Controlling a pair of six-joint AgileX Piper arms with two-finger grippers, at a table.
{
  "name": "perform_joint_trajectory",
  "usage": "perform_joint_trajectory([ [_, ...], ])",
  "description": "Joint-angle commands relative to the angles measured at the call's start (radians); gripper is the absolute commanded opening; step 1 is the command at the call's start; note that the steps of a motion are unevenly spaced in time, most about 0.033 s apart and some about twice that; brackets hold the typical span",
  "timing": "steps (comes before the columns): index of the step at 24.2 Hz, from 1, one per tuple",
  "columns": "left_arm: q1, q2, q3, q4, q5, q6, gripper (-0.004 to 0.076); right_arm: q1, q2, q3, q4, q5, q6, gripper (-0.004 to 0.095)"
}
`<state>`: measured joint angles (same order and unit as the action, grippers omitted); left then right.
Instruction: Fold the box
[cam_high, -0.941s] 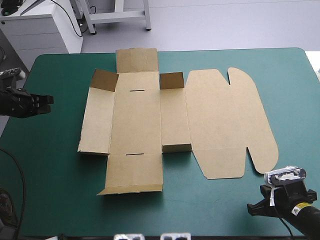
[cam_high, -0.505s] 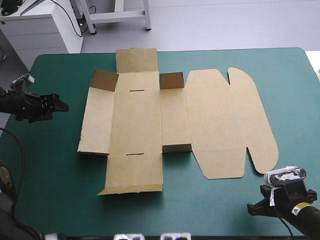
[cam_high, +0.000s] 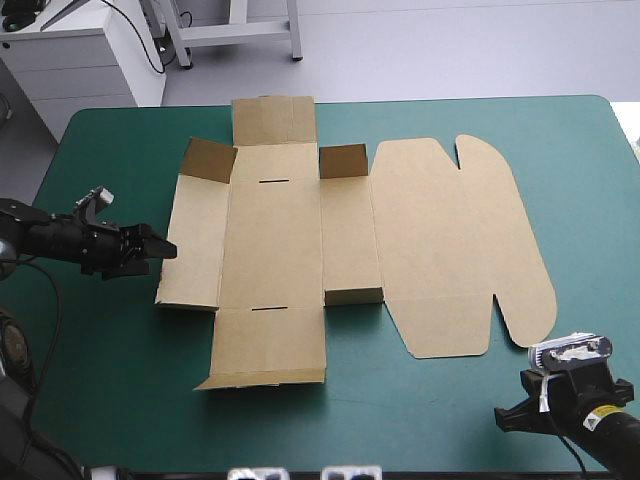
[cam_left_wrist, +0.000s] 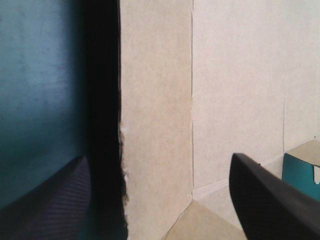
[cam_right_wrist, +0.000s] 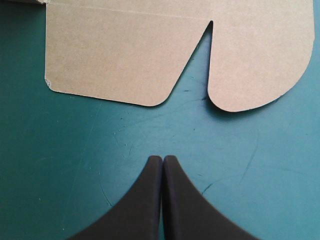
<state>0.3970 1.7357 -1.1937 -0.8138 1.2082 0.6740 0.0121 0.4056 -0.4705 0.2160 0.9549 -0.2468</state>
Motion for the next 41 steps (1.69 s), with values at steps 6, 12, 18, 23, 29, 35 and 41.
perform_joint_trajectory([
  [6, -0.165, 0.073, -0.017, -0.086, -0.055, 0.007, 0.0548, -0.008, 0.006, -0.031, 0.013, -0.045, -0.010, -0.0020],
  [12, -0.196, 0.083, -0.017, -0.097, -0.047, -0.044, 0.0313, -0.008, 0.006, -0.031, 0.015, -0.045, -0.006, -0.0018],
  [18, -0.196, 0.083, -0.020, -0.119, -0.007, 0.041, -0.0008, -0.008, 0.006, -0.031, 0.017, -0.045, -0.006, -0.0019],
  [23, -0.214, 0.081, -0.037, -0.139, 0.010, 0.072, -0.0008, -0.008, 0.006, -0.031, 0.017, -0.045, -0.006, -0.0020],
  [29, -0.323, 0.017, -0.167, -0.004, -0.044, 0.045, -0.0008, -0.008, 0.006, -0.031, 0.017, -0.045, -0.006, -0.0020],
  [35, -0.466, 0.000, -0.435, 0.278, -0.010, -0.075, -0.0008, -0.008, 0.006, -0.031, 0.017, -0.049, -0.006, -0.0020],
  [41, -0.627, 0.000, -0.671, 0.542, -0.078, -0.089, -0.0008, -0.008, 0.006, -0.031, 0.014, -0.049, -0.006, -0.0020],
])
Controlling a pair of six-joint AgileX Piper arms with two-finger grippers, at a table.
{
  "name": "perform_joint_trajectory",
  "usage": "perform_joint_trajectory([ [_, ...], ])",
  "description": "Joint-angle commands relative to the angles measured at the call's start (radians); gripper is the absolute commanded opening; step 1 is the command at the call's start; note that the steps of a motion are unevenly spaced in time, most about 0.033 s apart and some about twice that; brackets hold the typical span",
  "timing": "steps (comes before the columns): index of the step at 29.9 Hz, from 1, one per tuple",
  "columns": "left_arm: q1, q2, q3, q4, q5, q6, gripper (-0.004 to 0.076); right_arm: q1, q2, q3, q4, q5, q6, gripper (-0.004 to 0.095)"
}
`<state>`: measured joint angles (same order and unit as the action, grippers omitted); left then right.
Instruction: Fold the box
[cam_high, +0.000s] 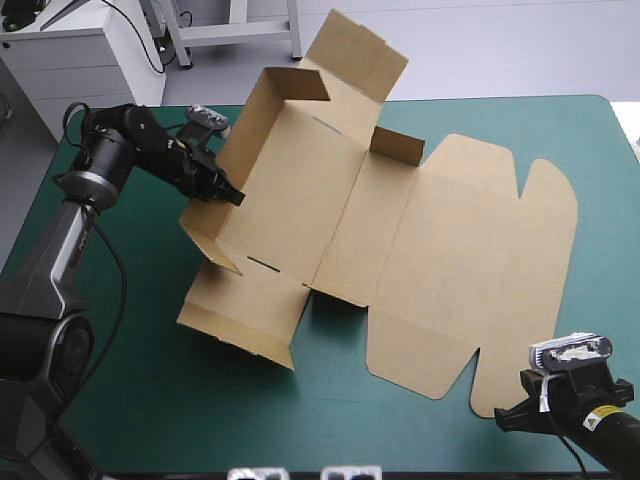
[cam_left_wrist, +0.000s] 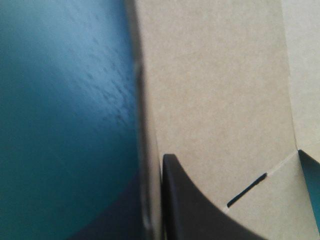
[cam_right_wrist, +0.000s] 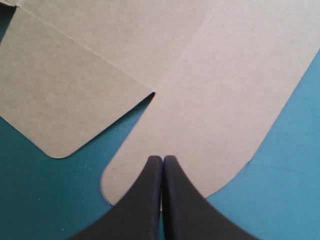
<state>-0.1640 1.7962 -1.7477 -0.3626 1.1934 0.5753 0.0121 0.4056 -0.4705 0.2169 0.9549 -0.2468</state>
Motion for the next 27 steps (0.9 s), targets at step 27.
perform_joint_trajectory([
  [27, -0.493, -0.086, -0.067, 0.601, -0.467, 0.238, -0.0009, -0.008, 0.006, -0.031, 0.013, -0.057, 0.004, -0.0019],
])
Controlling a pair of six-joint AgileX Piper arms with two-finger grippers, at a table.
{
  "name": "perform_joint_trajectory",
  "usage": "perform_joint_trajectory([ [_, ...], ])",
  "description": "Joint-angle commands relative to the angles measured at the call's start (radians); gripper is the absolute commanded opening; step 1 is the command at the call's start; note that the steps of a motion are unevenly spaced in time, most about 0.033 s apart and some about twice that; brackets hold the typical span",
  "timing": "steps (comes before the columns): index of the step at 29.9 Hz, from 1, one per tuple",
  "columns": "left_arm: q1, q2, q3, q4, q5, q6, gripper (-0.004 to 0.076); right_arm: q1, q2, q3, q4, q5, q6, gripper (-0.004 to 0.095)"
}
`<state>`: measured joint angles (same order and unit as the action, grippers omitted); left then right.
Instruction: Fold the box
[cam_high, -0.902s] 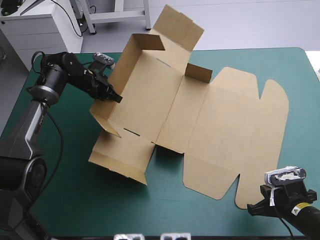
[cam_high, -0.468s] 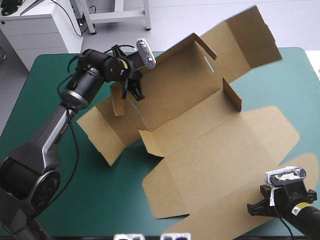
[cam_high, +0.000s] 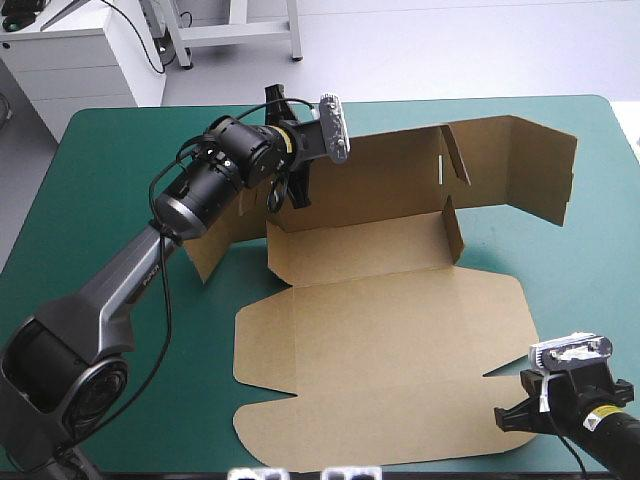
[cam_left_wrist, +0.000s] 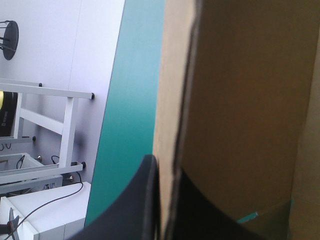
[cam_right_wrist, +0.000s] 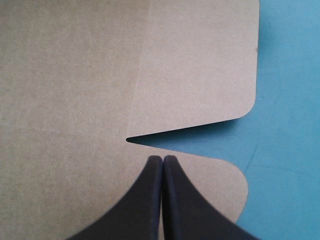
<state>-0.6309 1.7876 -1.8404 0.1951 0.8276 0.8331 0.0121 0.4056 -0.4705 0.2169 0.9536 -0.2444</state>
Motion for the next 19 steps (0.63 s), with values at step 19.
perform_joint_trajectory([
  [19, -0.142, -0.232, 0.547, 0.943, -0.458, -0.683, -0.0009, -0.008, 0.006, -0.069, 0.176, -0.178, 0.032, -0.0018],
])
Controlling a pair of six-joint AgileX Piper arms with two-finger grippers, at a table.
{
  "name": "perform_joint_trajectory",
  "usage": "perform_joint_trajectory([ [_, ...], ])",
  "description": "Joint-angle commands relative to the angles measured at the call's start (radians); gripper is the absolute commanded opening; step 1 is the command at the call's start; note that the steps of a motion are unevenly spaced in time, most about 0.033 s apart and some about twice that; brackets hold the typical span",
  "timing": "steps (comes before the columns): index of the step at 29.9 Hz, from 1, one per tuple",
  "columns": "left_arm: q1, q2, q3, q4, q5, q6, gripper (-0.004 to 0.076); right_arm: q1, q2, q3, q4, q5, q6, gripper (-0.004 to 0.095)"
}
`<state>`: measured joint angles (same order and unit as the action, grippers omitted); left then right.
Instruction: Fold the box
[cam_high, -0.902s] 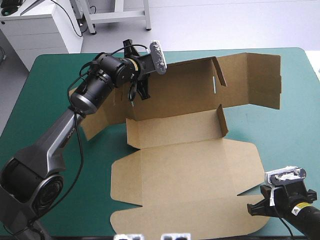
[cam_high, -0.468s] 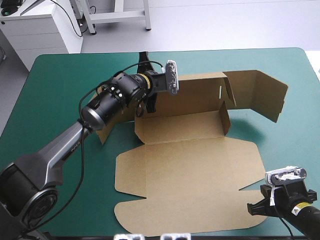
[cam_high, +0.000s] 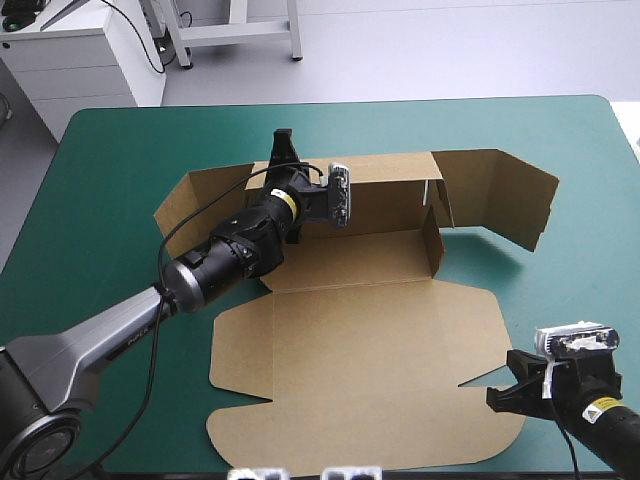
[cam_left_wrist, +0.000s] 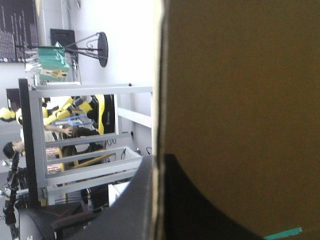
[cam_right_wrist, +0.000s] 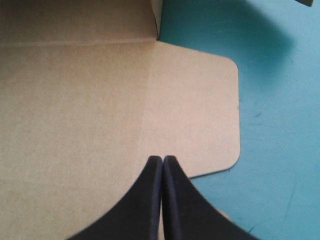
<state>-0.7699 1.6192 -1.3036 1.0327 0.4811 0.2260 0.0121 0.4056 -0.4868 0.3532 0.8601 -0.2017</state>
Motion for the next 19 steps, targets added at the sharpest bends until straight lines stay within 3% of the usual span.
perform_joint_trajectory([
  [1, -0.005, -0.068, 0.024, 0.126, -0.122, -0.101, -0.0009, -0.008, 0.006, -0.062, 0.040, -0.093, -0.010, -0.0018],
  [9, -0.005, -0.073, 0.073, 0.269, -0.120, -0.226, -0.0009, -0.008, 0.067, -0.183, 0.036, -0.125, -0.043, -0.0013],
  [14, -0.005, -0.073, 0.090, 0.384, -0.086, -0.379, -0.0008, -0.008, 0.219, -0.335, 0.024, -0.125, -0.045, -0.0012],
  [19, -0.005, -0.073, 0.090, 0.383, -0.091, -0.403, -0.0008, -0.008, 0.425, -0.523, 0.020, -0.106, -0.043, -0.0013],
])
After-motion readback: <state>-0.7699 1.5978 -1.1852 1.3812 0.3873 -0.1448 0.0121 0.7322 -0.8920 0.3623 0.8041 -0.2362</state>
